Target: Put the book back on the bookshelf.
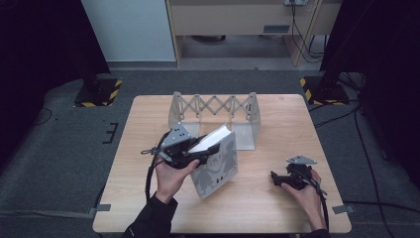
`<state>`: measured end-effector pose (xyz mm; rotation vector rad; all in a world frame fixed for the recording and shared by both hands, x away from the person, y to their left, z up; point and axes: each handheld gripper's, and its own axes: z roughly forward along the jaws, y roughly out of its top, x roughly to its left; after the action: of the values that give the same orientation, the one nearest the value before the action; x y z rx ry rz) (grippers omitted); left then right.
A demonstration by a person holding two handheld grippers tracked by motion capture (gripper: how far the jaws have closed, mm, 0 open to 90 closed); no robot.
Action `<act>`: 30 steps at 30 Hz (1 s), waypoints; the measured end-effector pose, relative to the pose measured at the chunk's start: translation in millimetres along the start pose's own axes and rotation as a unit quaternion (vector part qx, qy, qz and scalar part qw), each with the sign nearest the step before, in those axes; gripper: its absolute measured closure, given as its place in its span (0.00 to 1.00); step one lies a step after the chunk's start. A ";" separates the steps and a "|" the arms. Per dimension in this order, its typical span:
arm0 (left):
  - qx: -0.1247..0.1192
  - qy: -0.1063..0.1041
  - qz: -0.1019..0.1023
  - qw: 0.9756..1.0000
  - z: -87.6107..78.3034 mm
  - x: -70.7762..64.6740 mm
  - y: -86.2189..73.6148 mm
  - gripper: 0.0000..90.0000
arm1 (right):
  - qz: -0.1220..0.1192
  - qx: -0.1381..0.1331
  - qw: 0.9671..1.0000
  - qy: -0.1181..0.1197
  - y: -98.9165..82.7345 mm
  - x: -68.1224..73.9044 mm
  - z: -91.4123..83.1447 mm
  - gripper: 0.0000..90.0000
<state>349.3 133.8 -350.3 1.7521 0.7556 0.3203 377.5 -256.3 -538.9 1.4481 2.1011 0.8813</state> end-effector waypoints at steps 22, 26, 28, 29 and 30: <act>-0.011 0.145 -0.046 0.988 -49.7 76.7 17.7 0.58 | 0.000 0.000 1.000 0.000 0.0 0.0 0.0 0.06; -0.010 0.164 -0.049 0.985 -42.5 86.1 22.3 0.58 | 0.000 0.000 1.000 0.000 0.0 0.0 0.0 0.06; -0.011 0.168 -0.050 0.984 -40.5 88.5 23.6 0.58 | 0.000 0.000 1.000 0.000 0.0 0.0 0.0 0.06; -0.013 0.173 -0.051 0.984 -38.3 90.9 24.8 0.58 | 0.000 0.000 1.000 0.000 0.0 0.0 0.0 0.06; -0.014 0.178 -0.051 0.983 -36.5 93.3 25.8 0.58 | 0.000 0.000 1.000 0.000 0.0 0.0 0.0 0.06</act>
<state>407.5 216.8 -329.7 1.6412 1.0867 0.5805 377.5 -256.3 -538.8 1.4489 2.1013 0.8813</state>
